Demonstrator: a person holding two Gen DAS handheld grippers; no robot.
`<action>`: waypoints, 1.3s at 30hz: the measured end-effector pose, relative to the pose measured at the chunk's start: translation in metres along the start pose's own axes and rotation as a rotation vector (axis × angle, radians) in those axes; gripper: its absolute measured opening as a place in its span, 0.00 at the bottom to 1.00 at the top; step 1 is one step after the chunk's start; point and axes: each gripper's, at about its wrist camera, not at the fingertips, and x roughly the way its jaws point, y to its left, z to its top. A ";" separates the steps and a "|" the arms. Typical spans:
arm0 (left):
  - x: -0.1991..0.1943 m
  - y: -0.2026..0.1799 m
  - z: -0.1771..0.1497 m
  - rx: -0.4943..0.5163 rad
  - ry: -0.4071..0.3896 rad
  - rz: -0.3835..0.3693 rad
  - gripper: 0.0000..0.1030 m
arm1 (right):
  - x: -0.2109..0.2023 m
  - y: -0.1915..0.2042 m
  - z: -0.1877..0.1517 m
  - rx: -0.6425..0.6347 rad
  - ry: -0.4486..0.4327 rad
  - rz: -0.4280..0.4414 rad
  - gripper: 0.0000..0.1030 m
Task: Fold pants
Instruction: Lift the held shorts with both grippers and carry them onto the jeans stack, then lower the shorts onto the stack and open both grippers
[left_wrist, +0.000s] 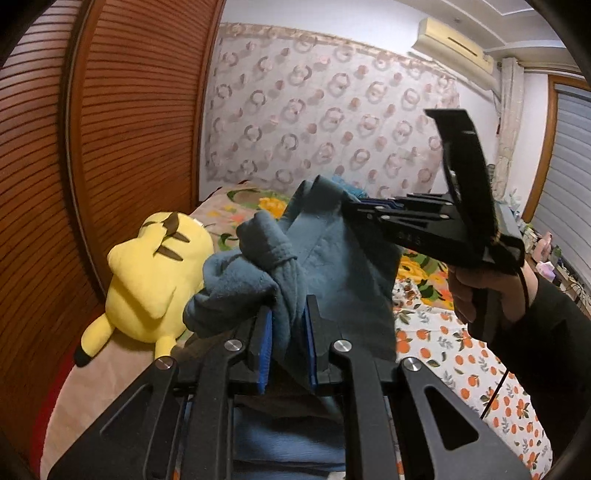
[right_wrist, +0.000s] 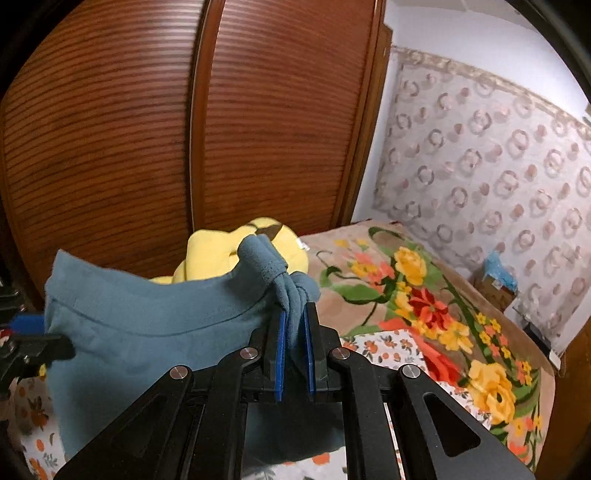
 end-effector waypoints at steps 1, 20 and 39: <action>0.001 0.002 -0.002 -0.004 0.002 0.006 0.15 | 0.004 -0.002 0.000 0.001 0.005 0.005 0.09; -0.025 0.000 0.005 0.039 -0.050 0.027 0.48 | -0.013 -0.050 0.011 0.178 0.018 0.022 0.29; 0.011 -0.005 -0.021 0.107 0.115 0.051 0.49 | -0.036 -0.041 -0.029 0.261 0.041 0.068 0.29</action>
